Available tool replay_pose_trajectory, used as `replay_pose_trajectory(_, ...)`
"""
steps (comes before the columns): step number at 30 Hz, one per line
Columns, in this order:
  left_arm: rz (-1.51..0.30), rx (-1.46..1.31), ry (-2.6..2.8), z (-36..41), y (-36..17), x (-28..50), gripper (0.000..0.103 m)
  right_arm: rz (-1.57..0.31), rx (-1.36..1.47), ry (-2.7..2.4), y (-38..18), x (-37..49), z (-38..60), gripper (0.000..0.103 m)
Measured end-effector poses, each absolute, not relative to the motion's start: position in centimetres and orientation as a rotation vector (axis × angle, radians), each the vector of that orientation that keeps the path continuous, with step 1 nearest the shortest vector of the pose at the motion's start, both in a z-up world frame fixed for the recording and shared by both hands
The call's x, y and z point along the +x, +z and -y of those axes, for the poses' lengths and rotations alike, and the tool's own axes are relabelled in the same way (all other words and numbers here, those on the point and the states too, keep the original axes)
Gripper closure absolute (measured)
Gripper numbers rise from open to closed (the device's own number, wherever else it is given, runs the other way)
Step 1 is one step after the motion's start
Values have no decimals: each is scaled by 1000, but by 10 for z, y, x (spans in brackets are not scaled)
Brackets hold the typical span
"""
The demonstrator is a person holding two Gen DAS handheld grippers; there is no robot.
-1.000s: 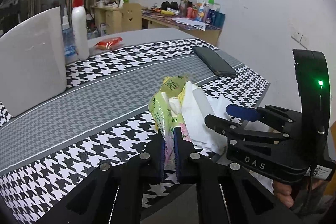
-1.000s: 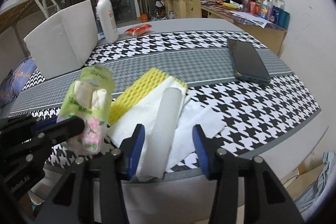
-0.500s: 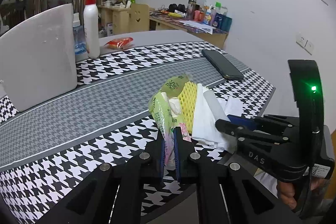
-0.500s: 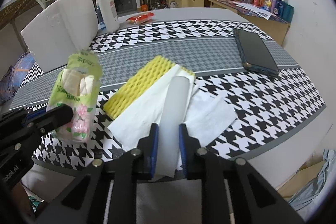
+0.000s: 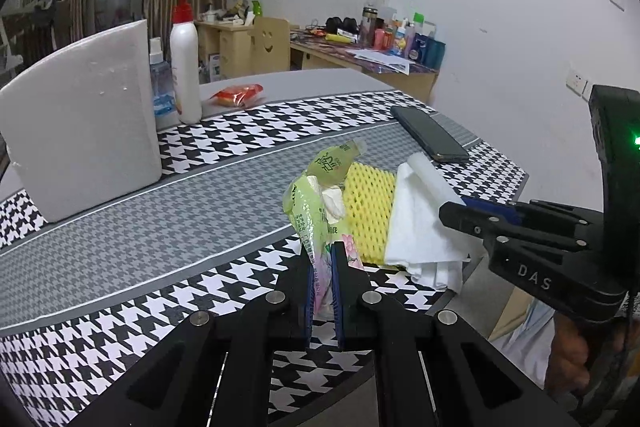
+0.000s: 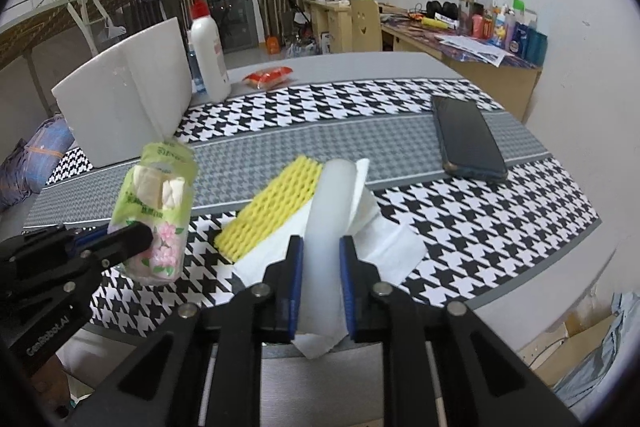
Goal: Organize soft objects
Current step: 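Lift the tissue pack with the left tool while the right tool closes on the white foam roll, then lift the white foam roll with the right tool beside the held tissue pack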
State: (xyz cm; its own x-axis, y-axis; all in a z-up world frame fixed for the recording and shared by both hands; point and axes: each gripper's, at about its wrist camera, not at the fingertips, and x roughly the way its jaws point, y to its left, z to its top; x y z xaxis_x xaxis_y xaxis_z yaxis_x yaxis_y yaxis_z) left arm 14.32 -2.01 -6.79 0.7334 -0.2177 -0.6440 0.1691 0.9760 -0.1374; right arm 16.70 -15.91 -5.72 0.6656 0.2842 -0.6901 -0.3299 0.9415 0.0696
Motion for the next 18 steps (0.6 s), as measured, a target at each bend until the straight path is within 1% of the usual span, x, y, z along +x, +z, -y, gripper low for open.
replay_pose_trajectory(7, -698, -76, -190, 12, -63, 138, 95, -729, -85, 413, -50, 164, 143, 81)
replay_pose_trajectory(12, -699, -86, -164, 2, -63, 135, 95, -775, -81, 469, -63, 171, 129, 81)
replay_pose_trajectory(18, -699, -93, -139, -8, -63, 135, 95, -777, -95, 514, -65, 173, 114, 81)
